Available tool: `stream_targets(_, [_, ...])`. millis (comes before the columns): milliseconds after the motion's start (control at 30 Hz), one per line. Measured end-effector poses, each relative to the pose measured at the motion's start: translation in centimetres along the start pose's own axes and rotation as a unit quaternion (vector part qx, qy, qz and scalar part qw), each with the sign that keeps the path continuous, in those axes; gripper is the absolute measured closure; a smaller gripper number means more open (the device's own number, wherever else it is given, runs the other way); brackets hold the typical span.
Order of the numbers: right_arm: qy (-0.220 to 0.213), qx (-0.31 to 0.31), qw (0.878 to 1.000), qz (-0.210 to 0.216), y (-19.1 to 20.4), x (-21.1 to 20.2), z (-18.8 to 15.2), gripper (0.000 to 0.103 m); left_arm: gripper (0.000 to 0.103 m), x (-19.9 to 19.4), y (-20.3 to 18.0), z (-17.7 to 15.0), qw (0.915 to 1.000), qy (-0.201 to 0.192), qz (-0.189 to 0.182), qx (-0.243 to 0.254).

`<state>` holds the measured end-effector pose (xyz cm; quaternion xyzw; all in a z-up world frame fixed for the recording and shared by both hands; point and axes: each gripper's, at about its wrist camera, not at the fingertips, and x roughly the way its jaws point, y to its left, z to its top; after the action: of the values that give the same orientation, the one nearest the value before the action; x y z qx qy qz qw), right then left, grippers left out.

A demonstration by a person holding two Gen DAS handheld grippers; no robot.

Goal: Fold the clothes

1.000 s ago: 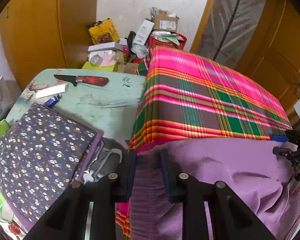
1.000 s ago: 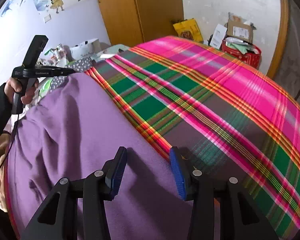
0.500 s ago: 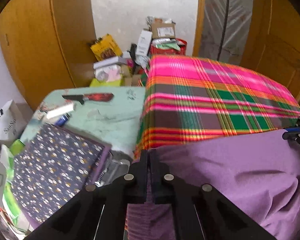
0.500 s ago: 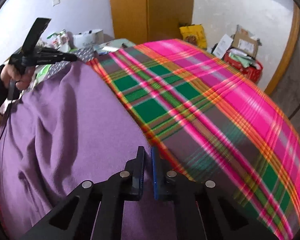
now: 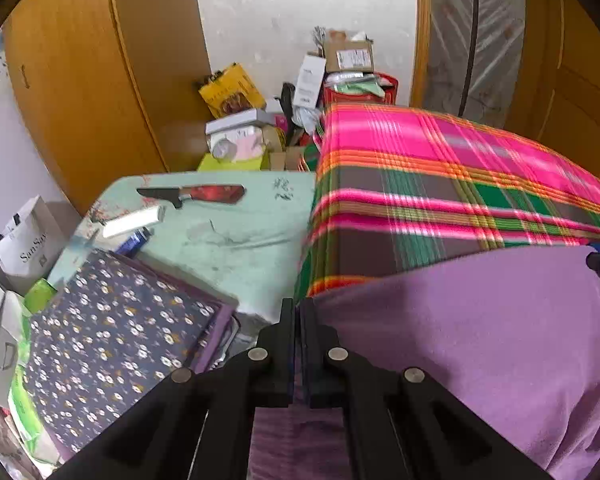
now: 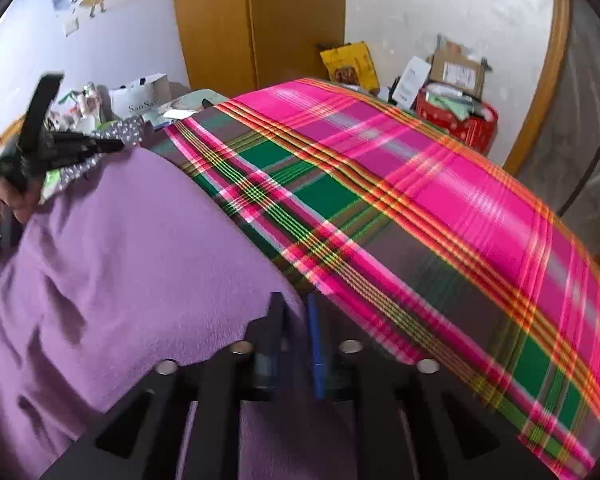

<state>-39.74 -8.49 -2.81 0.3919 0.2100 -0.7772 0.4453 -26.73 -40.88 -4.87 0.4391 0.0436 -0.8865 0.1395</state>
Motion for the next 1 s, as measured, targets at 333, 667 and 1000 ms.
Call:
stream_targets(333, [-0.02, 0.035, 0.999, -0.014, -6.7, -7.0, -5.0, 0.072, 0.099, -4.5, 4.5, -0.6, 0.9952, -0.012, -0.038, -0.09])
stream_targets(667, [0.036, 0.038, 0.999, -0.009, -10.8, -7.1, -9.7, 0.066, 0.098, -10.6, -5.8, -2.6, 0.9911, -0.035, -0.127, 0.017])
stream_targets(1000, [0.047, -0.012, 0.999, 0.012, -10.5, -7.5, -9.7, 0.097, 0.098, -10.8, -18.9, -4.6, 0.9612, 0.0, -0.238, 0.14])
